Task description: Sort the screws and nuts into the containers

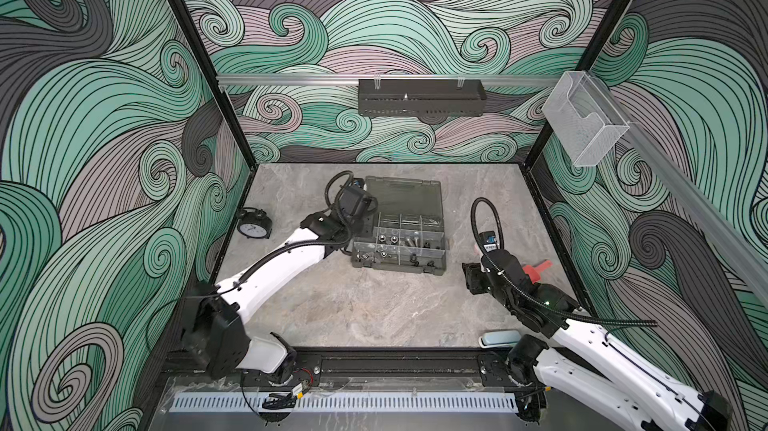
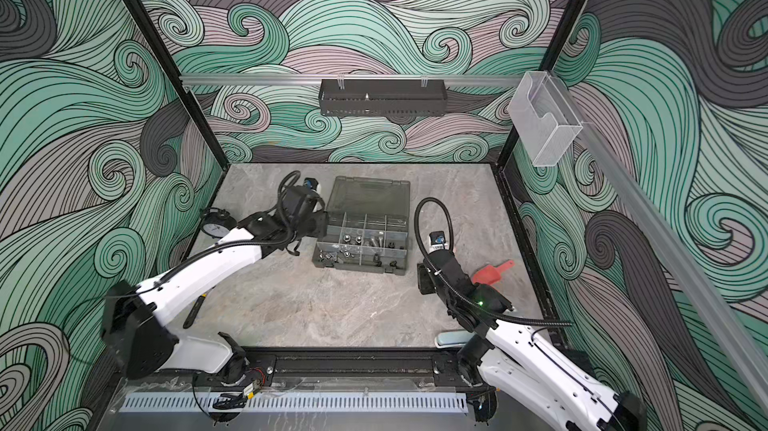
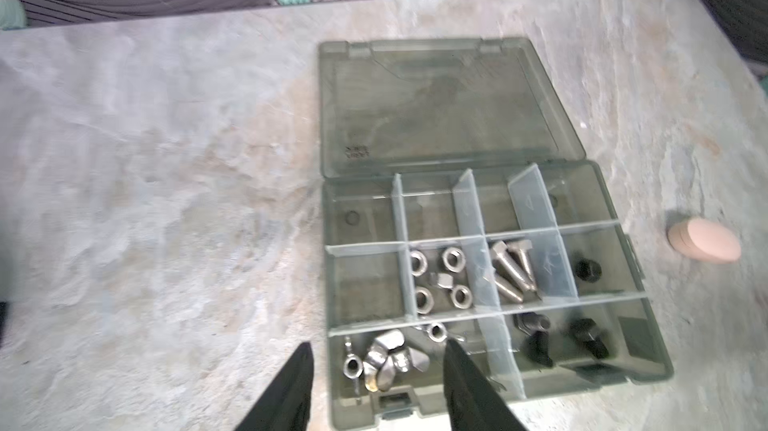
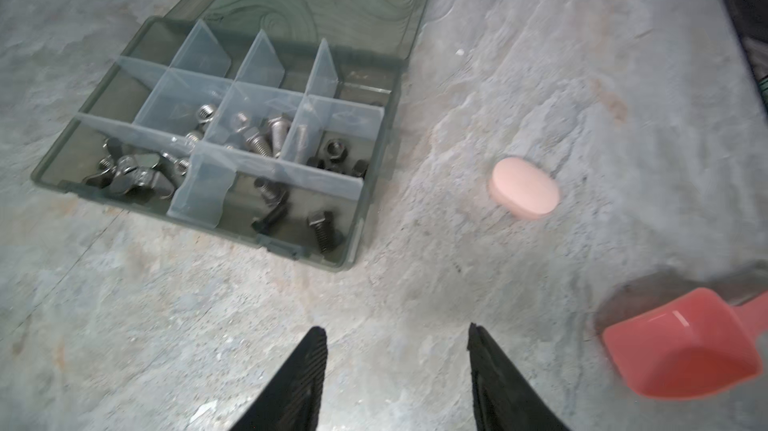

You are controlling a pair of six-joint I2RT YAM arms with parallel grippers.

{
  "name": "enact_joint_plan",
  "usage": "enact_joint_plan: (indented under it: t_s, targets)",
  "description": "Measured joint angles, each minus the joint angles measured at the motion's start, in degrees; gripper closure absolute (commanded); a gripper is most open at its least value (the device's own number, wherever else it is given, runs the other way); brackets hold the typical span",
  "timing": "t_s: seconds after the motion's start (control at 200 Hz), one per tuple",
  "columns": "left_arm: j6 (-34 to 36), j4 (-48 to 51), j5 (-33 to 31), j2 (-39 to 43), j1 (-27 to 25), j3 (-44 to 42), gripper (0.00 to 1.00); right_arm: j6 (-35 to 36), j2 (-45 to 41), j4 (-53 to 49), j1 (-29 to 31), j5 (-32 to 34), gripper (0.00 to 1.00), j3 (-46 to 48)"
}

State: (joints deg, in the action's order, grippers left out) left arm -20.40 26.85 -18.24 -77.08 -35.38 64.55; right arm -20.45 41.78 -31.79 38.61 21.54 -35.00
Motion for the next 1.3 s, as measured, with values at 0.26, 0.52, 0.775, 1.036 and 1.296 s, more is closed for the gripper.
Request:
enact_joint_plan:
  t_s: [0.26,0.52,0.775,1.036,1.296]
  targets:
    - [8.17,-20.46,-15.58,18.47,10.34,-26.45,0.21,8.59,2.14,19.56,-12.44,6.03,0.4,6.32]
    - [14.27,-33.14,-13.73,16.44,27.41,-38.64,0.02,14.84,17.31,42.01,-26.36,4.87,0.01,11.98]
    - [15.96,-46.16,-3.19,1.55,34.8,-39.3,0.01,17.73,35.89,60.85,-32.3,2.4,0.01,12.39]
    - [18.82,-61.77,7.45,-7.45,35.87,-38.64,0.01,19.54,46.93,76.41,-35.17,-6.08,0.01,12.5]
    - [18.88,-66.71,11.15,-12.33,37.57,-39.36,0.01,20.04,46.97,79.43,-35.36,-9.33,0.01,12.5]
